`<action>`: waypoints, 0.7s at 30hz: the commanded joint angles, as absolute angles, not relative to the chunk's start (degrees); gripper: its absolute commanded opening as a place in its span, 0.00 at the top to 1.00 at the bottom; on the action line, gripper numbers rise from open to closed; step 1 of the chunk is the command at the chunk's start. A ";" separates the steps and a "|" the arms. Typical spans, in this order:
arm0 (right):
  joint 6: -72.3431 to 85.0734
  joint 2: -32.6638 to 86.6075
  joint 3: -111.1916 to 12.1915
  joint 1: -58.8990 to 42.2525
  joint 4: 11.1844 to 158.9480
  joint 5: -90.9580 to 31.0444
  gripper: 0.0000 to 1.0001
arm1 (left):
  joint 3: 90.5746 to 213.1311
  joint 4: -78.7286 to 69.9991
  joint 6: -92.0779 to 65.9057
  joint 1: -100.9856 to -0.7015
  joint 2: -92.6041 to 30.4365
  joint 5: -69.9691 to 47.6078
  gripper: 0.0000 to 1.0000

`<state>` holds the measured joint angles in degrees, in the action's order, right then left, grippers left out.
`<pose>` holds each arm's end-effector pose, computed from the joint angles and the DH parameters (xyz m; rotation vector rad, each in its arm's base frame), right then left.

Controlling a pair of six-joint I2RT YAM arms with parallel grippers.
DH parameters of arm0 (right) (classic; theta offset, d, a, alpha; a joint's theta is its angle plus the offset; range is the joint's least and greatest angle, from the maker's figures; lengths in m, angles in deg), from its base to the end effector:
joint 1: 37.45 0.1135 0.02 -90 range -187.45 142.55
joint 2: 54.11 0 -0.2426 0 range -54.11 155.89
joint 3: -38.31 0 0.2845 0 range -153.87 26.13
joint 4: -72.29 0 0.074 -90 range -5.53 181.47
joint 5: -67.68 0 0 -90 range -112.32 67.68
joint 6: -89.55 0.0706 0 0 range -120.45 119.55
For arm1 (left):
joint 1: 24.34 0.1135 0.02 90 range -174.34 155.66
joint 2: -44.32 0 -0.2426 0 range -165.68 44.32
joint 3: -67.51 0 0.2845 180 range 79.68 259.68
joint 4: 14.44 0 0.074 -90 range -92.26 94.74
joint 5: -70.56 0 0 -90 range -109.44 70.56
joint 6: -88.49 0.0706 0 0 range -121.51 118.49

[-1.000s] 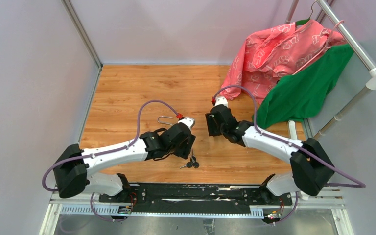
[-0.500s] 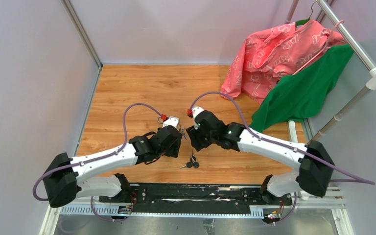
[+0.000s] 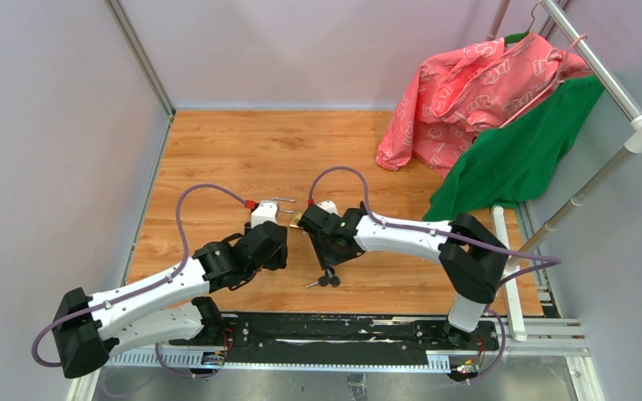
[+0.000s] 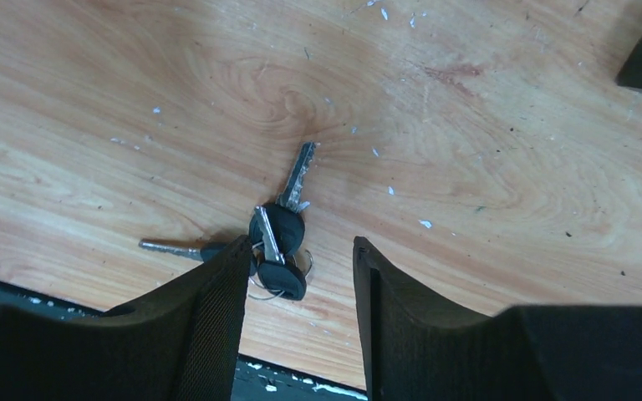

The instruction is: Unlock with the key

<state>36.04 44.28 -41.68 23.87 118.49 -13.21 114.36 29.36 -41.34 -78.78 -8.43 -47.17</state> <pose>0.1955 0.3342 0.1339 -0.5361 2.6618 0.3189 0.1689 -0.1797 0.1733 0.0863 2.3218 -0.2338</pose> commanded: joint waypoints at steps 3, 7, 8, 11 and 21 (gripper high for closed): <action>39.68 49.38 -45.59 24.78 122.22 -9.67 0.52 | 112.13 29.89 -43.41 -78.35 -5.62 -48.75 0.44; 39.31 51.37 -47.66 24.70 122.19 -8.11 0.54 | 111.41 29.84 -43.43 -78.40 -4.98 -48.69 0.44; 39.20 52.19 -47.95 24.61 122.20 -8.08 0.55 | 111.40 29.91 -43.43 -78.40 -4.98 -48.68 0.44; 39.26 53.93 -48.68 24.18 121.95 -8.16 0.58 | 111.19 29.90 -43.60 -78.40 -4.78 -48.73 0.45; 41.35 55.22 -46.56 22.84 121.17 -9.62 0.74 | 110.84 29.31 -43.69 -78.40 -5.54 -48.35 0.46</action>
<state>39.38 54.14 -47.58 23.50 119.98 -10.20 111.37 29.77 -42.67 -78.78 -5.44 -47.08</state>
